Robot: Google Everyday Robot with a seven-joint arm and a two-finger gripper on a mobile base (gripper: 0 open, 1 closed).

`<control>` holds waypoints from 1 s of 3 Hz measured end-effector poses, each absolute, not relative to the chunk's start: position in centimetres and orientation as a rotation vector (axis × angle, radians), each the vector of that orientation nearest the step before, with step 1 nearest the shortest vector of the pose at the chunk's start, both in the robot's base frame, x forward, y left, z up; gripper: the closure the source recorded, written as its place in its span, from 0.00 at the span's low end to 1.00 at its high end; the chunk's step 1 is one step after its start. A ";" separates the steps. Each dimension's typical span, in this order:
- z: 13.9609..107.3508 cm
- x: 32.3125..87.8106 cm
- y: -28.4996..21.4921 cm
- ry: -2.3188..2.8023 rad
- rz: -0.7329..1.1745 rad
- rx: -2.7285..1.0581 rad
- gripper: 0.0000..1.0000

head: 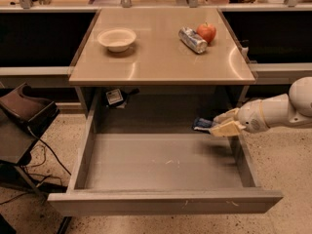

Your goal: Pick rxbar blueberry from top drawer and place on counter

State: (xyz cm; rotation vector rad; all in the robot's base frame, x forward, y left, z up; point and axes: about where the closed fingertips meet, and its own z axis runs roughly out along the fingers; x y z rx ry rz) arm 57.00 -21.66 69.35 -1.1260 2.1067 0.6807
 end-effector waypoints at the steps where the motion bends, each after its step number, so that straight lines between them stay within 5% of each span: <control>1: 74.2 55.8 -21.9 2.075 0.603 -1.127 1.00; 3: 95.1 49.9 -22.2 1.930 0.283 -1.087 1.00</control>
Offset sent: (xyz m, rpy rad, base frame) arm -0.1279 -0.0162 0.3827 -0.1983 -0.5479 -0.1790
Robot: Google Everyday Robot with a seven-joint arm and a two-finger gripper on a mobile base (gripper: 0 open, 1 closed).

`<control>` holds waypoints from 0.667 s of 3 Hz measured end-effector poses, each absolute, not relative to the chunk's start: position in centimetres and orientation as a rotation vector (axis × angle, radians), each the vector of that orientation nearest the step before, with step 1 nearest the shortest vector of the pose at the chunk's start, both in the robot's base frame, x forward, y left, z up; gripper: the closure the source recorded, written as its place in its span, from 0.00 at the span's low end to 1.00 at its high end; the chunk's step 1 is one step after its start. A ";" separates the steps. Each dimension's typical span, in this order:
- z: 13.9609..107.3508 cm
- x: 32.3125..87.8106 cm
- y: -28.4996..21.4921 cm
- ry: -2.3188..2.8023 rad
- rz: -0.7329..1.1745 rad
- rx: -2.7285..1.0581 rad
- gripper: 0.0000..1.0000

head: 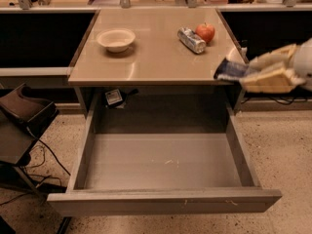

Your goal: Pick rxbar blueberry from top drawer and place on counter

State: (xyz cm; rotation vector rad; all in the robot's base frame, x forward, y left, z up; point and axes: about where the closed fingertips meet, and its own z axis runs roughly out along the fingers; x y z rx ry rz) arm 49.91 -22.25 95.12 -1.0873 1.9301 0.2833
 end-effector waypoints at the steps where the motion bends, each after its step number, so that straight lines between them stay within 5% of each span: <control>1: 98.4 49.7 -21.9 1.893 0.241 -1.085 1.00; 2: 98.3 49.7 -21.9 1.894 0.242 -1.086 1.00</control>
Offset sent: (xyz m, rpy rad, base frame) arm -0.0025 0.0036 0.0358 -0.0114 -0.0538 -0.0076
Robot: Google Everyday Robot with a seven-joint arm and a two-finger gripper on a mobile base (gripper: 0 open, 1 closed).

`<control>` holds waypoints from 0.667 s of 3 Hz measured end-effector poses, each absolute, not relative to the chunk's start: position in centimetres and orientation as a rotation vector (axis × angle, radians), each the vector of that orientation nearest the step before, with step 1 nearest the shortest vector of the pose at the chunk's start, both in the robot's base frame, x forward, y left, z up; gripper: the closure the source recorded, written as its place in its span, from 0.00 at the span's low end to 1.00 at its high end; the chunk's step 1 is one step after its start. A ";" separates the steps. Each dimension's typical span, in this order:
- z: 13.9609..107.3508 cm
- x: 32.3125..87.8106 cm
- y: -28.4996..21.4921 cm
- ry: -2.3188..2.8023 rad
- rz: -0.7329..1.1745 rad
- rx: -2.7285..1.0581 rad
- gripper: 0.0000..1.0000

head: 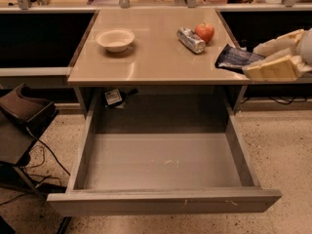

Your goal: Pick rxbar blueberry from top drawer and place on counter

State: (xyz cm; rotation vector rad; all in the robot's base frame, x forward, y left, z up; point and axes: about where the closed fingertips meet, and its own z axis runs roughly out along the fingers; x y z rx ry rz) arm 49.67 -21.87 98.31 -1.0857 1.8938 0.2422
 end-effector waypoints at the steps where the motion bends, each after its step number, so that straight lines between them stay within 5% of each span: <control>1: 101.1 52.4 -22.0 1.826 0.183 -1.107 1.00; 2: 105.0 58.9 -22.5 1.758 0.087 -1.098 1.00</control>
Offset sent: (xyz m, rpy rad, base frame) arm 0.1894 -0.0096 0.1599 -0.0866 -0.3606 -0.0512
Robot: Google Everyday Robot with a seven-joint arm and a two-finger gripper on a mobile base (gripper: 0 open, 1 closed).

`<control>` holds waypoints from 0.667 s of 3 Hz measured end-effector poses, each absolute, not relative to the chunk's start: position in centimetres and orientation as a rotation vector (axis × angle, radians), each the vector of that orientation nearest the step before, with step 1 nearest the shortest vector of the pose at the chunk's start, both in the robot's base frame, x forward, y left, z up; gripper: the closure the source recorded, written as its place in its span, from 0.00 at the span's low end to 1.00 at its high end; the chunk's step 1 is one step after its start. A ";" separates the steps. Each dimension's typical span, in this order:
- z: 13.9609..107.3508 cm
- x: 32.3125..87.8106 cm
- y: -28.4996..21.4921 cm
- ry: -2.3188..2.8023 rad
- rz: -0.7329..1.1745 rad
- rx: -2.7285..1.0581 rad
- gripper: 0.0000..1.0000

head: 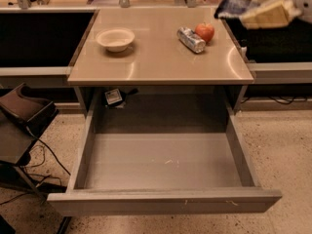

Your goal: Pick rxbar blueberry from top drawer and place on counter

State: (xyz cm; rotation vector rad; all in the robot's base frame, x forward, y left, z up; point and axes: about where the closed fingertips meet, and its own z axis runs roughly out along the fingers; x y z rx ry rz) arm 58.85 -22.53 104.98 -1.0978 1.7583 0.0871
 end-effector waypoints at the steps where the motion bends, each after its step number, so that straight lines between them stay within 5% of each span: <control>1: 106.2 64.8 -22.4 1.771 0.039 -1.110 1.00; 2: 105.5 70.4 -22.0 1.803 0.007 -1.129 1.00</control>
Offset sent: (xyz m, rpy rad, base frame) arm 0.1865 -0.0006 0.0051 -0.1244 0.0347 -0.0554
